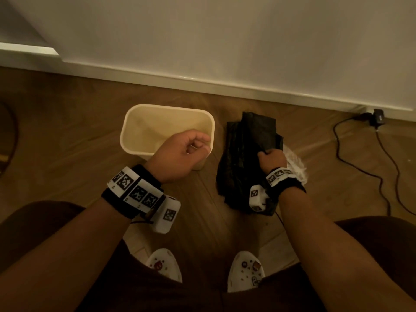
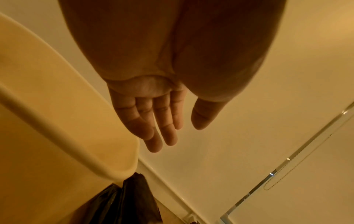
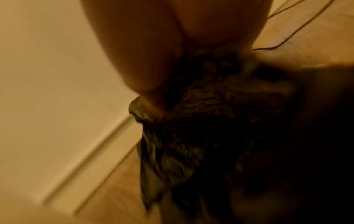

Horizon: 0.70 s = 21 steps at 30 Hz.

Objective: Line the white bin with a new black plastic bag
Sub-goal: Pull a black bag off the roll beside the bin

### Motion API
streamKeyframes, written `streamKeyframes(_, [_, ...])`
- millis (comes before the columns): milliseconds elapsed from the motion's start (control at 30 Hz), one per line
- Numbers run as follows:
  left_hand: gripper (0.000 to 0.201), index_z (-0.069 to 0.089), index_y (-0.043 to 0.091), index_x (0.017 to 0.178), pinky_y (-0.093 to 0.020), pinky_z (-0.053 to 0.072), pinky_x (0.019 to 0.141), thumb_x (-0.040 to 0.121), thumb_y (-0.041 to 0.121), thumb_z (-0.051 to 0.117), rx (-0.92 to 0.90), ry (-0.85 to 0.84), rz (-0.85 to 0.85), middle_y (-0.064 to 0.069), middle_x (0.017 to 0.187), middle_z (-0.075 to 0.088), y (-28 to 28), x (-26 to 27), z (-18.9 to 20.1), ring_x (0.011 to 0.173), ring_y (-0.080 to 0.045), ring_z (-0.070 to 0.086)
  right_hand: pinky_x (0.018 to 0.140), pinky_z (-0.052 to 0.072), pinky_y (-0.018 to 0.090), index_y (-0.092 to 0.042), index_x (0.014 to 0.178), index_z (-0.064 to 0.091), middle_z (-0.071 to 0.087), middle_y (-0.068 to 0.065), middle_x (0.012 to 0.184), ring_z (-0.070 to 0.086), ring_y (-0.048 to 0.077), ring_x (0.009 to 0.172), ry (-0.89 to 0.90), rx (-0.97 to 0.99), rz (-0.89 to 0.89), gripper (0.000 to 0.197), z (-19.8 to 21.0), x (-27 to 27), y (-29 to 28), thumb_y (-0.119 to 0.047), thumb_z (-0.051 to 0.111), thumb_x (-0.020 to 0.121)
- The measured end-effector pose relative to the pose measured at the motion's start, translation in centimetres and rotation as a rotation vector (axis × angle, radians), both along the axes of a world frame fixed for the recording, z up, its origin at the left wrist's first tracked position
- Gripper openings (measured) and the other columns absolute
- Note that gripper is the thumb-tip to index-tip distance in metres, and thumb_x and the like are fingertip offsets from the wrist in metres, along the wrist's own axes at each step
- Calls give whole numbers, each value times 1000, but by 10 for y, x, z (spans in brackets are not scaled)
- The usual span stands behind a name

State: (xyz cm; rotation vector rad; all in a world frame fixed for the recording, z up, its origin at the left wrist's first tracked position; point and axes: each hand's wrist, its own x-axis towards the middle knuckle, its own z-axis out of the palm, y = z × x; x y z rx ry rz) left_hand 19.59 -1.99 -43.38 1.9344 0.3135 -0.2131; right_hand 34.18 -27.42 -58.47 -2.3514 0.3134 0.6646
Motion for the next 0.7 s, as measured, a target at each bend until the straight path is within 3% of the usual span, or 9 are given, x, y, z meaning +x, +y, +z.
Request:
streamKeyframes(33, [25,66,17,116,-30,55,88,92,22,66,-3,-17,3,-6,101,69,1,1,1,92,-23,66,73,44,36,-11,69,57,55,11,71,55,28,68,71,118,-61,45,4,5,2,-51,63,88])
streamKeyframes(100, [25,66,18,115,-38,55,91,91,22,67,-22,-39,22,-7,102,70,4,1,4,93,-25,67,95,48,41,-9,110,69,67,14,105,64,33,98,197,244,-196,80,3,13,1,-79,51,76])
streamKeyframes(167, [25,66,20,114,-44,55,92,89,25,67,-56,-51,37,-8,103,71,5,1,6,93,-27,68,107,43,45,-3,137,57,60,18,133,58,39,121,196,105,-193,96,-11,16,-8,-79,46,79])
streamKeyframes(267, [27,67,24,112,-47,55,92,86,31,66,-75,-62,43,-7,102,71,6,0,6,93,-29,68,104,46,42,-7,146,45,56,17,142,57,40,124,177,-116,-124,120,-36,-8,-24,-81,71,56])
streamKeyframes(333, [27,67,23,112,-48,54,92,86,30,66,-72,-58,43,-7,102,71,6,1,4,92,-28,68,98,47,37,0,146,41,56,16,138,58,41,123,199,-163,-54,107,-47,-26,-25,-63,79,69])
streamKeyframes(367, [26,67,22,112,-47,54,92,86,29,67,-68,-57,43,-7,102,71,5,2,3,92,-27,69,97,50,40,3,140,47,60,18,132,61,41,116,201,-173,-40,92,-53,-34,-25,-53,80,75])
streamKeyframes(467, [26,67,20,112,-43,56,89,87,28,66,-81,-54,46,-7,102,71,3,4,3,91,-28,69,84,57,48,2,106,65,68,18,91,64,37,85,168,-160,-46,48,-53,-46,-20,-38,75,83])
streamKeyframes(600, [20,66,21,111,-27,52,79,91,20,67,-99,-86,59,-9,101,71,6,9,8,93,-26,68,73,48,39,0,106,68,66,18,92,66,39,93,-45,-23,-29,32,8,-20,6,-27,66,88])
streamKeyframes(700, [22,65,19,113,-23,50,77,91,17,66,-132,-99,91,-9,102,71,11,15,15,94,-25,68,76,46,32,-3,115,68,70,15,103,65,25,94,-241,185,24,31,79,10,29,-19,68,89])
